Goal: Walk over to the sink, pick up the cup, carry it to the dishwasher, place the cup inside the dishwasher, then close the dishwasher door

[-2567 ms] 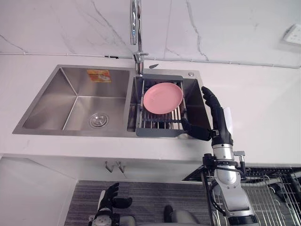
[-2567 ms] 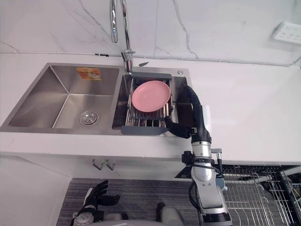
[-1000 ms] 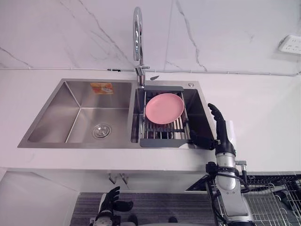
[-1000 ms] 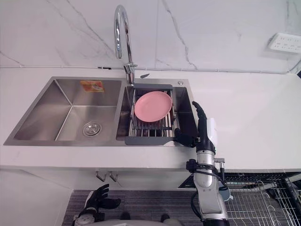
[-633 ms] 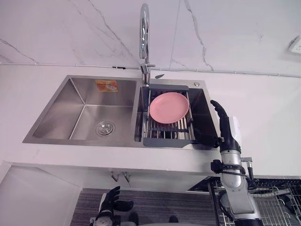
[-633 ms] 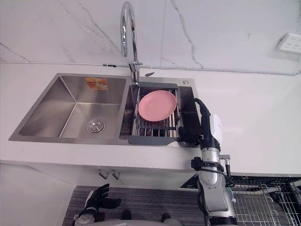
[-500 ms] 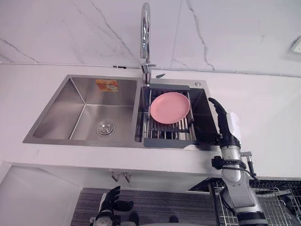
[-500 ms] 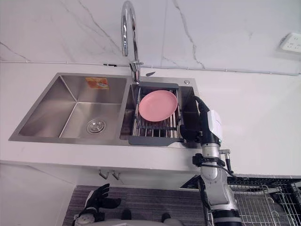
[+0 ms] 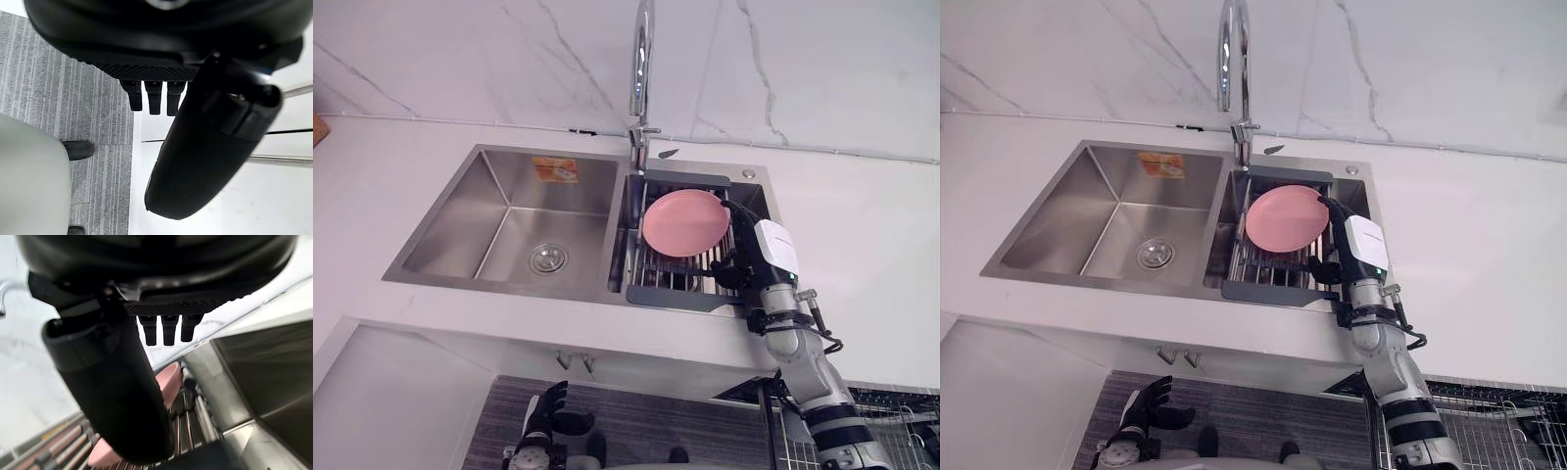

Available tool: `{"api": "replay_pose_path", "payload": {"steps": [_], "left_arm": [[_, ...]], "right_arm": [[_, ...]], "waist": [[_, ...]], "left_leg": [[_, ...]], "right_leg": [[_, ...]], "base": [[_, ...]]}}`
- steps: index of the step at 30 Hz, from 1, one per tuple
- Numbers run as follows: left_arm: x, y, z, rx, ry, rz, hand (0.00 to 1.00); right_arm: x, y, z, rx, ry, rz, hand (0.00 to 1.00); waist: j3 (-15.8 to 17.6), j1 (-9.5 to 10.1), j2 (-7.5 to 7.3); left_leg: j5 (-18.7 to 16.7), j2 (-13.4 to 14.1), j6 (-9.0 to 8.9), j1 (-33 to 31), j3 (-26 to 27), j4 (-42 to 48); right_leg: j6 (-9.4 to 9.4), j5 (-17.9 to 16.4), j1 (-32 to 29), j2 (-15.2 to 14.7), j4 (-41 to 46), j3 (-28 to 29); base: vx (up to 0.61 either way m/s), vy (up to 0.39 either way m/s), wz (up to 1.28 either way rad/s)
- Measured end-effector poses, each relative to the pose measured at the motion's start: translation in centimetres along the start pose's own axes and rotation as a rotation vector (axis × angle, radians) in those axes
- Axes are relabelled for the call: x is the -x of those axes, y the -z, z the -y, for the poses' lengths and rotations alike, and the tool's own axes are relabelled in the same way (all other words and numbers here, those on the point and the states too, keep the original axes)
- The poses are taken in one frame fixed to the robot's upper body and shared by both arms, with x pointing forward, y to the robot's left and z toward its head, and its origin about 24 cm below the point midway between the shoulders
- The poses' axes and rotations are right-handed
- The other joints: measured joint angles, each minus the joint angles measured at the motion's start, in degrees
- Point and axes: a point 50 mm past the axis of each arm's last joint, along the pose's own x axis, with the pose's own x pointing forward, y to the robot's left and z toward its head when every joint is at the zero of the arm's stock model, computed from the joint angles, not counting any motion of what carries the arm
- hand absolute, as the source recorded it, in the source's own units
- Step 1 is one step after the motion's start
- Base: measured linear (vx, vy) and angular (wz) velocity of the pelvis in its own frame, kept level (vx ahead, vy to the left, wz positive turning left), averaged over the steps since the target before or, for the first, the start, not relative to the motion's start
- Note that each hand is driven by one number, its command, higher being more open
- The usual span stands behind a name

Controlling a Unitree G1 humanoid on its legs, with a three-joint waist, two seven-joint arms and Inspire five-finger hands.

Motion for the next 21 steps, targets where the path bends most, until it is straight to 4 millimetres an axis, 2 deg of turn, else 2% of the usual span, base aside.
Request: {"api": "replay_pose_path", "payload": {"steps": [5, 10, 15, 21], "left_arm": [[0.0, 0.0, 0.0, -0.001, 0.001, 0.002, 0.90], [-0.1, -0.6, 0.2, -0.014, 0.011, 0.025, 0.90], [-0.1, -0.8, 0.3, -0.030, 0.021, 0.035, 0.90], [-0.3, -1.2, 0.2, -0.026, 0.022, 0.050, 0.90]], "right_arm": [[-0.8, -0.5, -0.1, 0.069, -0.014, 0.034, 0.90], [-2.8, -0.9, 0.8, 0.131, 0.017, 0.047, 0.90], [-3.2, -1.0, 1.1, 0.181, 0.033, 0.055, 0.90], [-4.5, -1.2, 2.0, 0.200, 0.069, 0.044, 0.90]], "waist": [[0.4, 0.11, 0.13], [1.5, 0.17, 0.09], [2.1, 0.19, -0.15], [3.3, 0.12, -0.41]], "left_leg": [[0.0, -0.1, 0.00, -0.2, -0.1, 0.0], [0.2, -0.2, 0.12, -1.1, -0.4, 0.0], [0.2, -0.3, 0.14, -1.6, -0.5, 0.0], [0.8, -0.5, -0.11, -3.0, -0.5, -0.3]], "right_leg": [[0.01, 0.0, -0.1, -0.1, 0.0, -0.1], [0.05, 0.0, -0.9, -0.2, 0.2, -0.5], [0.09, -0.1, -1.3, -0.2, 0.2, -0.5], [0.14, -0.1, -2.7, -0.2, 0.3, -0.5]], "base": [[-0.01, -0.003, 0.00], [-0.02, -0.013, 0.04], [-0.03, -0.011, -0.01], [-0.06, -0.008, -0.02]]}}
